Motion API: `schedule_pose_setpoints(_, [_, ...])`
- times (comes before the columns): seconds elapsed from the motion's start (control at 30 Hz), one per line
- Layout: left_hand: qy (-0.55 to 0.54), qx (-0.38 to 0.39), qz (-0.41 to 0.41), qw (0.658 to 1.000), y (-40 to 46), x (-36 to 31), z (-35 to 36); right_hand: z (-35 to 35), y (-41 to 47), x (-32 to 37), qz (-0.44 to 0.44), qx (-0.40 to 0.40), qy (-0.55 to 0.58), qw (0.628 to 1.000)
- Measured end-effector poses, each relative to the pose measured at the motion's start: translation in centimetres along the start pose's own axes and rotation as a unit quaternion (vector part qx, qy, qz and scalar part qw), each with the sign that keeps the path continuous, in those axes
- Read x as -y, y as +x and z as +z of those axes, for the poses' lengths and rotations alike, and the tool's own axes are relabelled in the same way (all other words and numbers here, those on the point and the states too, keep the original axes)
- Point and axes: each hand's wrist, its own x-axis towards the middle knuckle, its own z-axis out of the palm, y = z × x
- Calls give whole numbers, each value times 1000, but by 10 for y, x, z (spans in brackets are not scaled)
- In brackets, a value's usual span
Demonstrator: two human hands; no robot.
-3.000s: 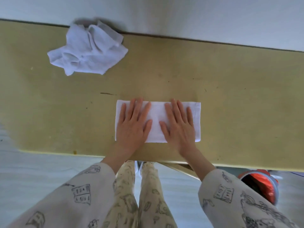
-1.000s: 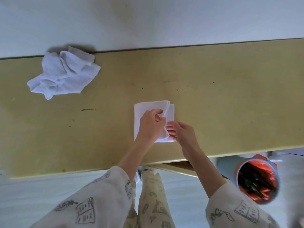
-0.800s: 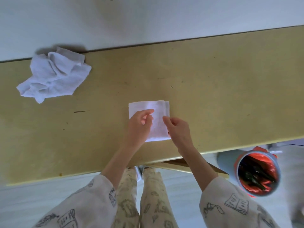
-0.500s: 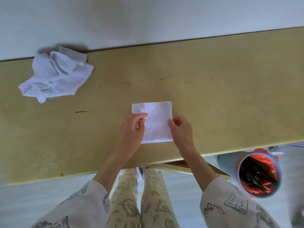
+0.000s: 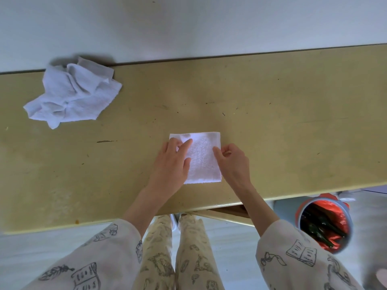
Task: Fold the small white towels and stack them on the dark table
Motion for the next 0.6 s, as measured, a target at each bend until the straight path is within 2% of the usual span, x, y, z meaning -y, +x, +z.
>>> schedule_pose_setpoints(0.07, [90, -53, 50, 993, -4, 7, 7, 0, 2, -1, -8, -3, -20, 1000])
schedule_pose_setpoints(0.13, [134, -22, 77, 988, -8, 14, 14, 1, 4, -2, -15, -10, -32, 999])
schedule_pose_setpoints(0.2, [163, 23, 54, 985, -13, 18, 18, 2, 8, 1, -23, -12, -49, 998])
schedule_pose_setpoints(0.33, [234, 61, -26, 970, -25, 6, 17, 1, 26, 19, -66, 24, -95, 993])
schedule_pose_setpoints(0.4, [223, 55, -45, 972, -29, -4, 9, -3, 33, 26, -96, 36, -96, 990])
schedule_pose_setpoints(0.47, [183, 10, -44, 982, -28, -9, 2, -8, 33, 27, -143, 14, -102, 984])
schedule_pose_setpoints(0.6, [95, -74, 24, 992, 0, 0, -9, -13, 20, 10, -236, -47, -190, 952])
